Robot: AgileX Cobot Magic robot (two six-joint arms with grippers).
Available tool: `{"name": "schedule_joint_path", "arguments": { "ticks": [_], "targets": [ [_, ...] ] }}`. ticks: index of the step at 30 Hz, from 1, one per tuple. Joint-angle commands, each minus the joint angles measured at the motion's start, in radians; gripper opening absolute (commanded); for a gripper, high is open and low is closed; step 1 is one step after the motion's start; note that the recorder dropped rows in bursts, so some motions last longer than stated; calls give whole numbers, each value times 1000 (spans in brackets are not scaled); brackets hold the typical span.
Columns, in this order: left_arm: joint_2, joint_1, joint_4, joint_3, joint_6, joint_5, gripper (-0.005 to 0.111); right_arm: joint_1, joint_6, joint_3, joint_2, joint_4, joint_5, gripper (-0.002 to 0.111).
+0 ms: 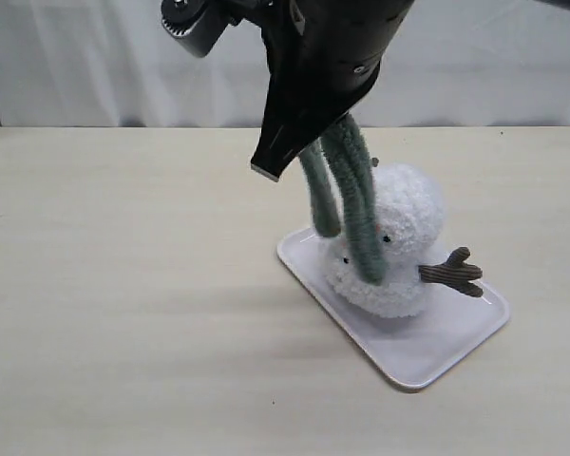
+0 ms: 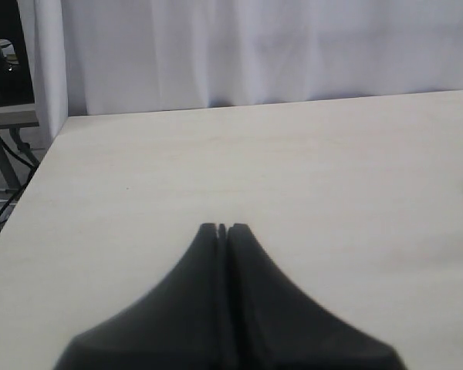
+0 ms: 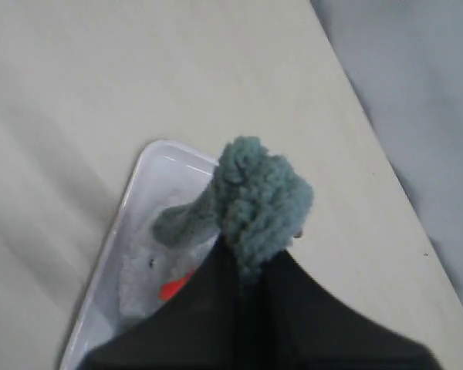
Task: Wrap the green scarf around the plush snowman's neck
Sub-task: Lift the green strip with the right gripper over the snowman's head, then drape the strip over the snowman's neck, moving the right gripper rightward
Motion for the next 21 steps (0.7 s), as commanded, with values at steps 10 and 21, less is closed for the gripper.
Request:
{"name": "schedule_joint_path", "arguments": {
  "ticks": [10,21],
  "targets": [
    [-2,1,-6,4,1,-7,0,-148,91,224,-6,-46,-103,4],
    [-2,1,-6,4,1,-7,0,-173,113,228,-6,-29,-216,4]
  ]
}}
